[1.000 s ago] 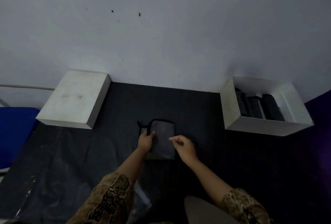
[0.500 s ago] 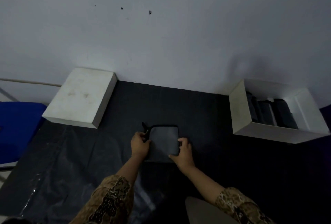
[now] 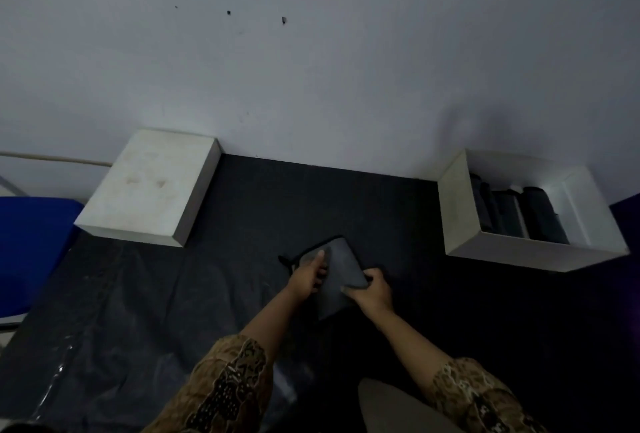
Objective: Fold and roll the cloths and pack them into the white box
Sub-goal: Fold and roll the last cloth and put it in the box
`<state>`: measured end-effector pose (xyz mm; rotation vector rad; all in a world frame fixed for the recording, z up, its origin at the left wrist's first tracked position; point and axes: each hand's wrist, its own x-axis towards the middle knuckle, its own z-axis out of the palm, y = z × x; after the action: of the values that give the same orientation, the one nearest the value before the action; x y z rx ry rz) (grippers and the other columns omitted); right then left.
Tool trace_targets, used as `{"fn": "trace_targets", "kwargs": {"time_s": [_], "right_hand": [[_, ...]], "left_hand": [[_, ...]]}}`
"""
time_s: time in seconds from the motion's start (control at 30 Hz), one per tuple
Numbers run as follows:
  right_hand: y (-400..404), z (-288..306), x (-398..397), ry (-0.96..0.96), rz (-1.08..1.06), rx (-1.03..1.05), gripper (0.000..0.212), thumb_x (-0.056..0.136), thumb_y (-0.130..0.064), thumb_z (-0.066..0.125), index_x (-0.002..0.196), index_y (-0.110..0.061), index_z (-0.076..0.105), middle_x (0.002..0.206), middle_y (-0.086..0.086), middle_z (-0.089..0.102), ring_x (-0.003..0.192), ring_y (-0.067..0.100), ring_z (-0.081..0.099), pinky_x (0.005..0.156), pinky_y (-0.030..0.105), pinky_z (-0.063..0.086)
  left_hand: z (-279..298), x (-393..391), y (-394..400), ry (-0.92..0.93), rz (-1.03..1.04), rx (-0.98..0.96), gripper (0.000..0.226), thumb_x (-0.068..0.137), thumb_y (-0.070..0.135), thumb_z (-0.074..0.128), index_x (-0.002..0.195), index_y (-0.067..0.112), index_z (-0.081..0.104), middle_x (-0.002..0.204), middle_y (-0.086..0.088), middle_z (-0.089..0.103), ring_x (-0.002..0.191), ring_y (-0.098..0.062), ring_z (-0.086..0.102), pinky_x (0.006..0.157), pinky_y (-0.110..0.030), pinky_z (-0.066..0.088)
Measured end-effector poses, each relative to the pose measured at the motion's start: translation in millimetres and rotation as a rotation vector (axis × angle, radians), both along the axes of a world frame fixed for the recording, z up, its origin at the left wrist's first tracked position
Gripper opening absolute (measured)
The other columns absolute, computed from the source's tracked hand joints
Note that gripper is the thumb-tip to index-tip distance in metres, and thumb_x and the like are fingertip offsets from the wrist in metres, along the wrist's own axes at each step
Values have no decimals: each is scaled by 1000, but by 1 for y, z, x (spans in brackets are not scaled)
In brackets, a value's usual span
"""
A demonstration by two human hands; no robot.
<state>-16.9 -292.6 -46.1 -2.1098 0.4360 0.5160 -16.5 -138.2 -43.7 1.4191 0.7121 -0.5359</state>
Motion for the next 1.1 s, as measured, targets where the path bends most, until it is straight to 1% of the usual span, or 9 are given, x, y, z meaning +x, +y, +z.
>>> {"fn": "trace_targets", "kwargs": {"time_s": [0.13, 0.27, 0.37, 0.5, 0.67, 0.73, 0.87, 1.0, 1.1], "right_hand": [[4, 9, -9, -199, 178, 86, 39, 71, -4, 71, 104, -13, 52, 82, -5, 57, 73, 13, 58, 55, 7, 41], [16, 12, -20, -352, 459, 99, 39, 71, -7, 68, 107, -15, 58, 83, -5, 52, 69, 5, 50, 62, 8, 38], [19, 12, -26, -331, 611, 36, 47, 68, -5, 61, 113, -20, 60, 88, -1, 46, 79, 14, 50, 69, 22, 43], [18, 10, -30, -287, 726, -2, 59, 72, -1, 55, 127, -21, 58, 97, 2, 45, 88, 16, 53, 81, 27, 48], [21, 6, -37, -289, 687, -96, 51, 80, -16, 57, 130, -24, 54, 104, 2, 46, 94, 18, 53, 85, 31, 50], [21, 5, -39, -335, 610, -182, 47, 75, -20, 62, 122, -24, 52, 109, 2, 48, 98, 19, 52, 82, 35, 49], [21, 0, -42, -270, 427, -73, 45, 75, -6, 61, 116, -19, 48, 110, 1, 42, 98, 21, 54, 82, 33, 51], [15, -7, -38, -228, 449, 21, 57, 78, 7, 52, 127, -22, 49, 118, 4, 40, 110, 19, 51, 97, 31, 47], [8, -8, -35, -148, 552, 93, 65, 73, -17, 74, 131, -30, 48, 120, 0, 41, 112, 13, 51, 98, 27, 47]], "left_hand": [[4, 7, 4, 57, 49, -71, 56, 80, 72, 45, 77, 17, 60, 71, 1, 57, 63, -13, 49, 59, -24, 40], [12, 10, 7, -51, 10, 55, 55, 65, 69, 66, 64, 16, 52, 45, 5, 51, 43, -10, 51, 42, -19, 39], [-1, 4, 16, -124, -30, 393, 42, 81, 43, 67, 61, 11, 48, 57, -1, 50, 62, -20, 54, 56, -29, 41], [-13, -10, 28, -130, 10, 554, 36, 86, 35, 63, 73, 2, 57, 76, -15, 61, 80, -29, 58, 74, -40, 50], [-16, -14, 31, -125, 50, 560, 36, 85, 32, 66, 66, 2, 61, 77, -20, 64, 80, -34, 62, 73, -40, 53], [-16, -12, 31, -114, 68, 556, 42, 85, 34, 65, 84, -8, 65, 92, -28, 66, 89, -39, 63, 77, -40, 53], [-15, -9, 32, -77, 9, 565, 48, 86, 39, 62, 92, -9, 62, 104, -31, 63, 99, -41, 60, 87, -44, 53], [-13, -9, 33, -47, -4, 564, 42, 88, 35, 61, 100, -6, 62, 112, -28, 60, 101, -39, 60, 90, -42, 52], [-12, -10, 34, -39, -19, 585, 42, 90, 34, 58, 107, -5, 60, 118, -27, 58, 106, -38, 57, 94, -40, 49]]}}
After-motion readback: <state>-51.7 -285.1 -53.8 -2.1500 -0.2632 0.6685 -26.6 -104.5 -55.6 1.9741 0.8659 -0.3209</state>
